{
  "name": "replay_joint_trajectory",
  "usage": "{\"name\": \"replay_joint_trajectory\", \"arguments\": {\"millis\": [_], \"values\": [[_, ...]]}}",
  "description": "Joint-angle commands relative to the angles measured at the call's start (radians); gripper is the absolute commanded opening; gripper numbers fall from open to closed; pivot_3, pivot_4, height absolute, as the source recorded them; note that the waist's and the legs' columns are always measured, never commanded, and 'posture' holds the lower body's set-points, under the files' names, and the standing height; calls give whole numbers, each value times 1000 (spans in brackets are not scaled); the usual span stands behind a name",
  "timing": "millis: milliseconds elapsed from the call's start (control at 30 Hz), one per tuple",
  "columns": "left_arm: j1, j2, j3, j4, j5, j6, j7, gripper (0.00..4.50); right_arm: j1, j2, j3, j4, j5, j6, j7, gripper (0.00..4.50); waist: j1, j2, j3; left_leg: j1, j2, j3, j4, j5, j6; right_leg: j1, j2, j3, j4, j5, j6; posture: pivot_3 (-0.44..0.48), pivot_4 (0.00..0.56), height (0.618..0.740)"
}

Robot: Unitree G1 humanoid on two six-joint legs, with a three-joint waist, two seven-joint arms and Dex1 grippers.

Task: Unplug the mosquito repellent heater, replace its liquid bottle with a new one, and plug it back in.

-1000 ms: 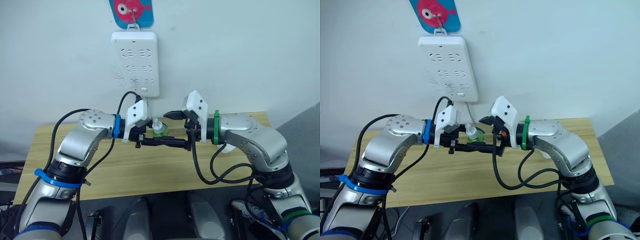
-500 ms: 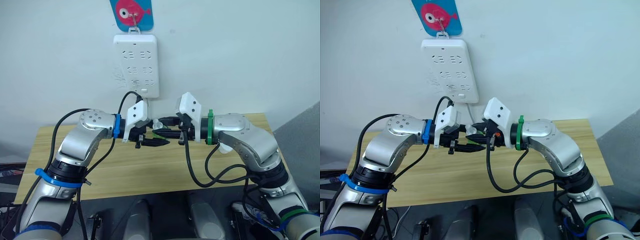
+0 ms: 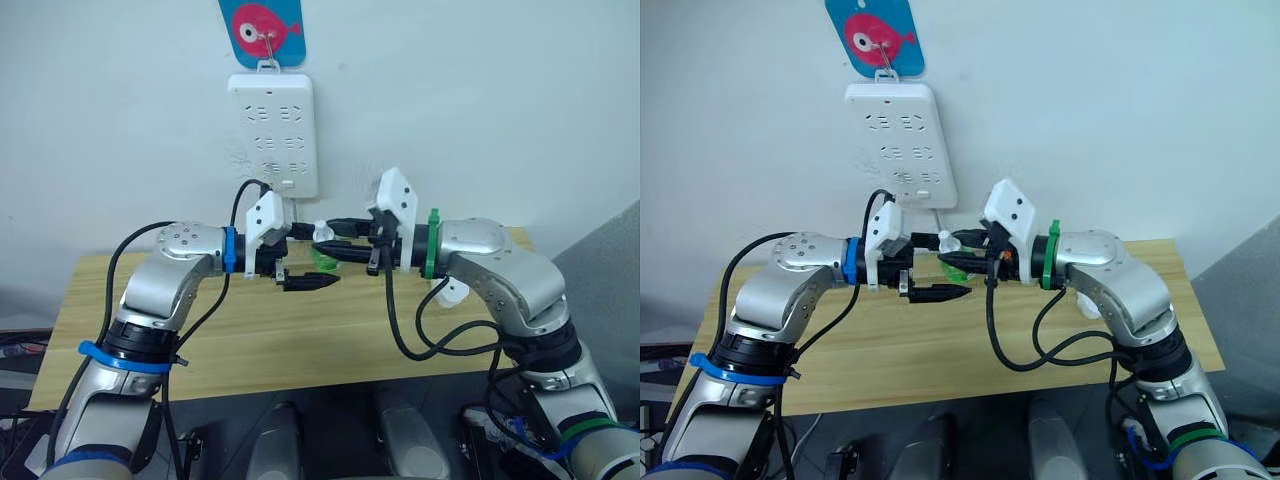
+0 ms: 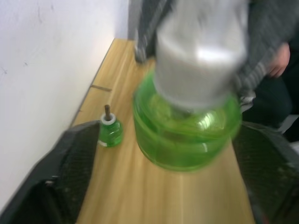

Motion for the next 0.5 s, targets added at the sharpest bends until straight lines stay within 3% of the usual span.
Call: {"name": "replay_joint_trajectory", "arguments": {"millis": [33,200,467,500], "values": [[-2,-9,60,-43,-87,80,21,4500,-21,5,-49,-31,49,13,-4,1037,-3,0,-3,0,0,0,0,0,0,0,0,0,0,0,0,-143,154,725],[-21,-31,68,-88,-144,141,46,4500,-16,-2,-56,-49,75,27,4,1037,-5,0,-8,0,0,0,2,0,0,0,0,0,2,0,0,-141,153,725],[-31,-35,24,-85,-111,115,46,4500,-22,16,-55,-57,108,37,-11,1037,-14,1,-8,0,-1,-1,10,0,0,0,0,0,10,0,0,-143,151,725],[-34,-39,25,-84,-112,115,48,4314,-22,17,-56,-58,111,39,-13,1037,-15,0,-8,0,-1,-1,11,0,0,0,0,0,11,0,0,-144,150,725]]}}
